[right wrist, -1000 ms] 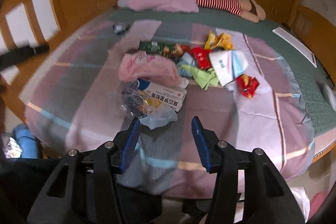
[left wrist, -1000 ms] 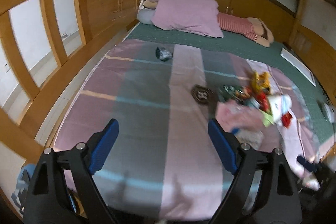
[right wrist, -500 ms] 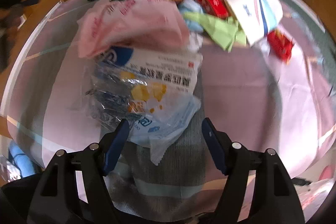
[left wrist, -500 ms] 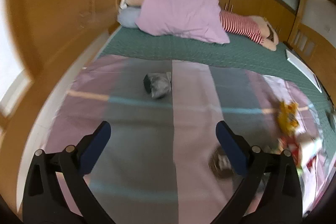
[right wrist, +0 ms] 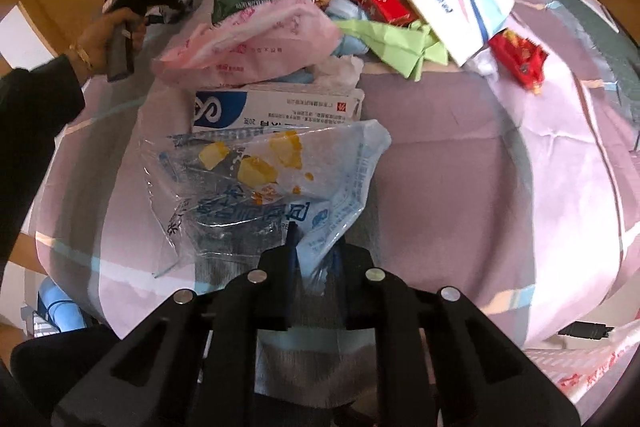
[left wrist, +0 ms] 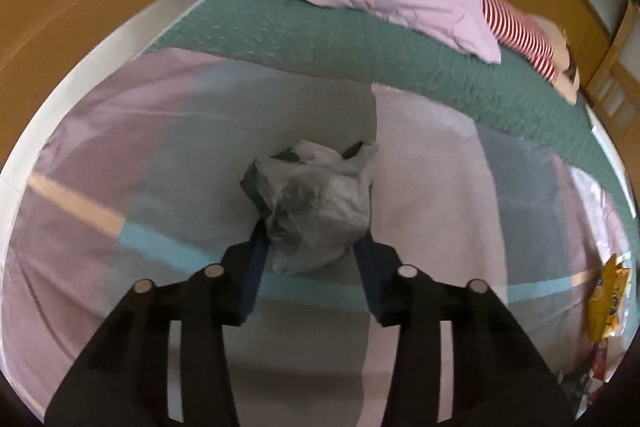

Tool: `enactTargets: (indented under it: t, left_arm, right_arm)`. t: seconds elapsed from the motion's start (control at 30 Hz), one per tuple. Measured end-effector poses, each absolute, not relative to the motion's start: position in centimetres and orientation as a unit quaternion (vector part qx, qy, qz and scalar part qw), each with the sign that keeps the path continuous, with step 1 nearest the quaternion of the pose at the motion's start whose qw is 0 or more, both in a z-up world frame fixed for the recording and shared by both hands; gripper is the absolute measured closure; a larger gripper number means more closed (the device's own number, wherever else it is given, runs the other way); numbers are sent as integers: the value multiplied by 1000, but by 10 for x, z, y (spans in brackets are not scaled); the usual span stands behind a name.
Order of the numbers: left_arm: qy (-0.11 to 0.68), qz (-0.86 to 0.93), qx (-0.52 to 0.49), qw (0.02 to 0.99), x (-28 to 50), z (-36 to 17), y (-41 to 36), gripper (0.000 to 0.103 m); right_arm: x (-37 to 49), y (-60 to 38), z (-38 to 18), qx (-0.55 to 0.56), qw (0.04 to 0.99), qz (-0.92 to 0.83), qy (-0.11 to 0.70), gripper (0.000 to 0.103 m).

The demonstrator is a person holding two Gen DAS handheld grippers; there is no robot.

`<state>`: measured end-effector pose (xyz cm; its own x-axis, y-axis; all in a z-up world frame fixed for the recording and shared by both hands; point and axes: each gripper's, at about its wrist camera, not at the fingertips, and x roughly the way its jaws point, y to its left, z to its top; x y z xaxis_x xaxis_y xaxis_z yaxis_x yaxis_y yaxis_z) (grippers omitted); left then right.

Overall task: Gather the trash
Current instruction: 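Carry grey bag with left tool and clear bag with right tool into trash bag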

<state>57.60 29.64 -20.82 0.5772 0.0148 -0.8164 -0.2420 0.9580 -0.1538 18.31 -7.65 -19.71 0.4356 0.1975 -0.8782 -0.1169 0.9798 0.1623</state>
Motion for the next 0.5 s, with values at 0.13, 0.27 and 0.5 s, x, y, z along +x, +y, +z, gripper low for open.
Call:
enactTargets:
  t: [0.13,0.27,0.5]
  left_arm:
    - [412,77,-124,900,505,-174,288,62]
    - [378,70,-95,918,413,-133,259,62]
    - [347,3,-38,937,283,-59,178,62]
  right_arm:
    - [168,-85,-178,55,857,102,501,87]
    - [138,-99,-146,54,881,106,457,88]
    - [97,-123,-99,71,908,100,401,88]
